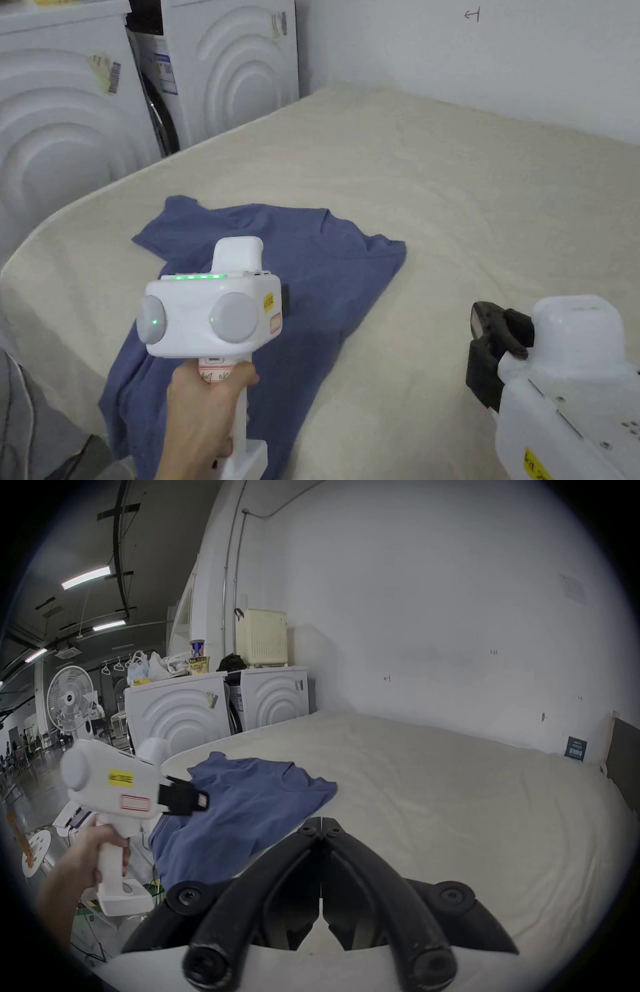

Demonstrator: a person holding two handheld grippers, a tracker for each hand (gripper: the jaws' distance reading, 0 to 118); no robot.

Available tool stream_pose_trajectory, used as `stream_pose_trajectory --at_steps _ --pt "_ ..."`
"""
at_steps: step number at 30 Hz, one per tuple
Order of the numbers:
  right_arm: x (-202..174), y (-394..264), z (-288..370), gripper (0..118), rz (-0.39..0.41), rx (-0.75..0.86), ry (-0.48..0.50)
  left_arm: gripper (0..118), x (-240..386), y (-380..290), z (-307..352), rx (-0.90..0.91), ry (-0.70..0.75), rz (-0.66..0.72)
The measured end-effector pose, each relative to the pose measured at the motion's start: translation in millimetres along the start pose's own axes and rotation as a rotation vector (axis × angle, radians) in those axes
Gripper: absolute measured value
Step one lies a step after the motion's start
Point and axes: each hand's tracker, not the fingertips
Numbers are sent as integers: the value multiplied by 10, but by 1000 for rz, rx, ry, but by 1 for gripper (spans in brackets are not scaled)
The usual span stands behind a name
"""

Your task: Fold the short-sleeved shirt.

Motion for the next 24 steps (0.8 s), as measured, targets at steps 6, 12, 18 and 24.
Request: stream_pose_trajectory --at_steps 6,12,18,24 --pt "21 -45 -48 0 -3 -26 -9 57 -58 -121 -256 -89 -83 29" --pt "53 -63 -37 0 -17 -38 -7 115 46 -33 -160 -51 -99 34" --pt "80 -100 -17 0 -22 -53 -11 115 130 -120 -403 -181 -50 -30" --pt "128 -115 -27 0 -49 -68 -10 118 334 -242 -624 -255 54 -253"
